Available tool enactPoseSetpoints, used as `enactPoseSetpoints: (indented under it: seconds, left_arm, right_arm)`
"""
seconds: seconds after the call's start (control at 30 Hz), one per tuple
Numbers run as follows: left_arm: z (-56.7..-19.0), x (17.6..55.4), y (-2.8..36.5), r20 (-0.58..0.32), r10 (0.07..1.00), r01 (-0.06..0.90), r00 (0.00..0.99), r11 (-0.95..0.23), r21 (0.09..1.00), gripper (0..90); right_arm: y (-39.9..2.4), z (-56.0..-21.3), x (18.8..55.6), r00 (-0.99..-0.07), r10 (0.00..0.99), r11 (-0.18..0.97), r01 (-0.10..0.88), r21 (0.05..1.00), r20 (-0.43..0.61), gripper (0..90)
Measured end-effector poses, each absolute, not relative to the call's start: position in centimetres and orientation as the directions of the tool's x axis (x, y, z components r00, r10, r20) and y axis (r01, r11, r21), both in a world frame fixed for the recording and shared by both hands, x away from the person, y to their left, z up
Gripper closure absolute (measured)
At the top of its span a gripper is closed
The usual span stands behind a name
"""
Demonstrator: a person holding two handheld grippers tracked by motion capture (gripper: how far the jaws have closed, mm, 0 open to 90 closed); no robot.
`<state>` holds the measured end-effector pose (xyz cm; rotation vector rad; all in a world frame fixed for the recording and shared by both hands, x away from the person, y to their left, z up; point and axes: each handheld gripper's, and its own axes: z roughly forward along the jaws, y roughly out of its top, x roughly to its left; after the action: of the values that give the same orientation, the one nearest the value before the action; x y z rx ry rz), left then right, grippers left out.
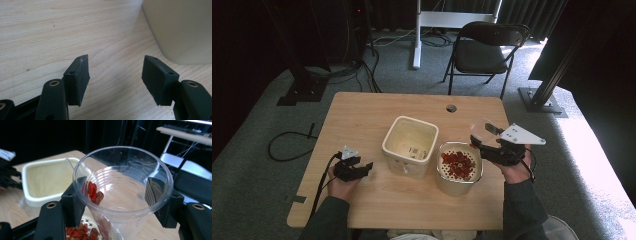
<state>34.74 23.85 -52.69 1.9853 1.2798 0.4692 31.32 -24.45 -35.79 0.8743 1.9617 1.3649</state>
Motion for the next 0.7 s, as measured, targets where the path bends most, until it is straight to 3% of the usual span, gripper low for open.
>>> enactPoseSetpoints:
  seconds: [0.7]
  left_arm:
    - [-52.7, 34.7, 23.8, -0.077, 0.893, 0.633, 0.443, -0.25, 0.732, 39.4]
  right_arm:
    - [-22.3, -35.4, 32.9, -0.7, 0.714, 0.199, 0.225, 0.954, 0.016, 34.3]
